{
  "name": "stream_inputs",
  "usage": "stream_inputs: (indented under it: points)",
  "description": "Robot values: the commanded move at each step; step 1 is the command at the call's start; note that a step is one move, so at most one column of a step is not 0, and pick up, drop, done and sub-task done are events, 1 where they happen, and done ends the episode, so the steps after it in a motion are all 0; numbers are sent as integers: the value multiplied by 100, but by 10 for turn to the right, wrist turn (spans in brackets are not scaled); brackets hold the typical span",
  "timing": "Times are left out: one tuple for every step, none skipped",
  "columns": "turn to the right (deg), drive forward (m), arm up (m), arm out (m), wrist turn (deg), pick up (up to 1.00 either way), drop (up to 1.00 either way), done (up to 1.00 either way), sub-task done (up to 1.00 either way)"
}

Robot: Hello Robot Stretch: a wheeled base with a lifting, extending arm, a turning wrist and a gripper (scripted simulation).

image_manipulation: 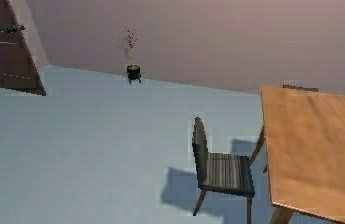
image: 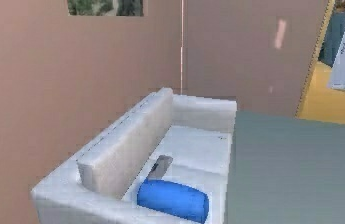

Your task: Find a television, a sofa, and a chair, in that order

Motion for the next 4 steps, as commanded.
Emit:
stream_inputs:
  points:
    - [450, 0, 0, 0, 0, 0, 0, 0, 0]
    - [450, 0, 0, 0, 0, 0, 0, 0, 0]
    - [150, 0, 0, 0, 0, 0, 0, 0, 0]
    - [0, 15, 0, 0, 0, 0, 0, 0, 0]
